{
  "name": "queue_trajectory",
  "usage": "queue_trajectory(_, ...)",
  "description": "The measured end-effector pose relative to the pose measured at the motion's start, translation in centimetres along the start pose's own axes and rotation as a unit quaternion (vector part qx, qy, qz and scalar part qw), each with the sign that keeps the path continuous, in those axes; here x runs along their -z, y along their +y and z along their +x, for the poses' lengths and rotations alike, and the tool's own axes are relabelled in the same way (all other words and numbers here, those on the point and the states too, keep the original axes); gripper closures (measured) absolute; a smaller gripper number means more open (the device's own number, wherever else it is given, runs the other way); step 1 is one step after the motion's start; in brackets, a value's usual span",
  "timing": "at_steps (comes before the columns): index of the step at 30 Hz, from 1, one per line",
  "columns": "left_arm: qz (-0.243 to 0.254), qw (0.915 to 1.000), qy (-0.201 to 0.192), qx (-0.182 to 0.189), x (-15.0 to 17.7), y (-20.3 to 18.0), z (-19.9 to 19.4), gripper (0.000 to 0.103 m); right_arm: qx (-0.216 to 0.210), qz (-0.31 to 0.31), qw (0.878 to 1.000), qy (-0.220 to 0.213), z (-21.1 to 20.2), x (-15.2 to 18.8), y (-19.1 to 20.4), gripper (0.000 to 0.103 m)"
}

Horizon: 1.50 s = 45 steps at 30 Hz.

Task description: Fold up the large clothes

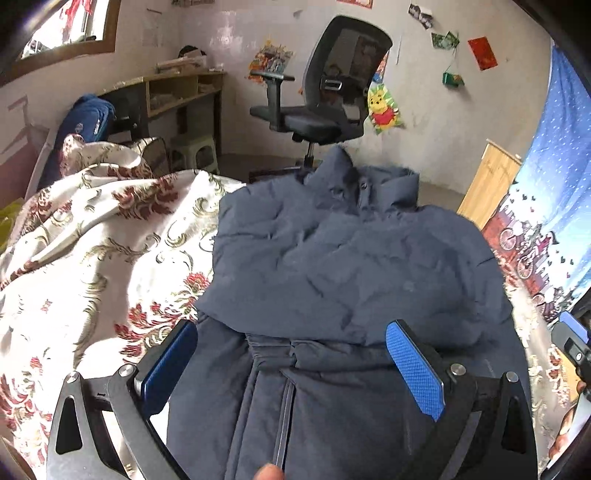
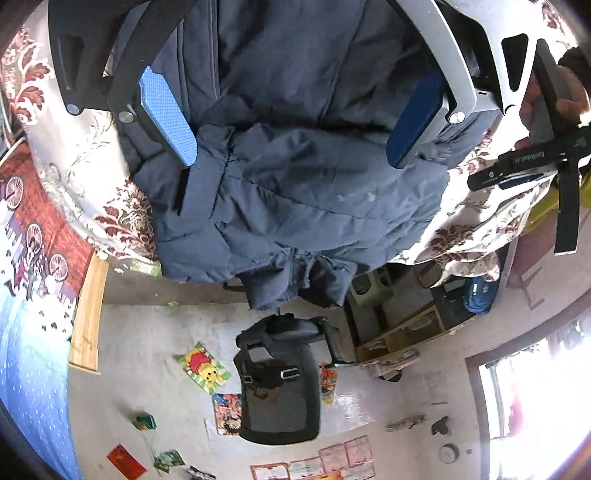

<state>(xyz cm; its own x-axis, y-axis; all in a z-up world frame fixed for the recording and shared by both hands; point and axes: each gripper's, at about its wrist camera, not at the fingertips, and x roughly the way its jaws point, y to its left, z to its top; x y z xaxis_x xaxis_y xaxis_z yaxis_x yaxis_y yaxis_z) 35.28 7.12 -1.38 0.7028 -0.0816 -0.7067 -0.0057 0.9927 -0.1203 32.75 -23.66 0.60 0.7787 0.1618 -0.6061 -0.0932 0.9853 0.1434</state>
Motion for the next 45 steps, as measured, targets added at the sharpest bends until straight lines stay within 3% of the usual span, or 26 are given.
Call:
queue_trajectory(4,0.013,0.9991,-0.04,0.009,-1.3,1.1,-3.3,0.0,-0.001,-0.012,1.0,-0.001,-2.2,-1.1,1.6,0.002)
queue_trajectory(9,0.048,0.9949,-0.088,-0.005,-5.0,2.6,-6.0,0.0,0.019,-0.051,0.998,-0.011,-5.1,-4.3,3.8,0.002)
queue_trajectory(15,0.047,0.9943,-0.095,-0.004,-10.3,4.1,-7.1,0.0,0.057,-0.032,0.998,-0.022,-7.5,-11.0,5.5,0.002)
queue_trajectory(19,0.062,0.9933,-0.098,-0.003,-13.5,4.1,-7.1,0.0,0.075,-0.046,0.996,-0.009,-7.4,-15.9,5.8,0.002)
queue_trajectory(22,0.07,0.9936,-0.088,-0.007,-15.5,3.6,-5.9,0.0,0.089,-0.072,0.993,0.017,-6.3,-17.7,5.7,0.002)
queue_trajectory(27,0.04,0.9963,-0.077,-0.003,-17.5,3.2,-1.5,0.0,0.073,-0.064,0.995,-0.007,-2.6,-20.4,3.6,0.002)
queue_trajectory(30,0.041,0.9966,-0.072,-0.001,-18.3,2.1,1.4,0.0,0.05,-0.045,0.997,-0.022,2.1,-20.4,1.3,0.002)
queue_trajectory(33,0.056,0.9962,-0.066,-0.002,-19.1,0.3,4.2,0.0,0.029,-0.009,1.0,-0.002,7.8,-19.5,-1.6,0.002)
queue_trajectory(37,0.047,0.9985,-0.029,0.003,-20.7,-2.2,8.4,0.0,-0.007,0.046,0.998,0.031,13.8,-18.8,-4.6,0.002)
queue_trajectory(41,0.035,0.999,-0.023,-0.018,-22.2,-4.3,11.9,0.0,-0.036,0.074,0.995,0.05,18.9,-18.2,-6.0,0.002)
queue_trajectory(45,0.025,0.9994,-0.009,-0.021,-23.7,-6.0,15.5,0.0,-0.034,0.08,0.994,0.061,24.0,-18.1,-7.2,0.002)
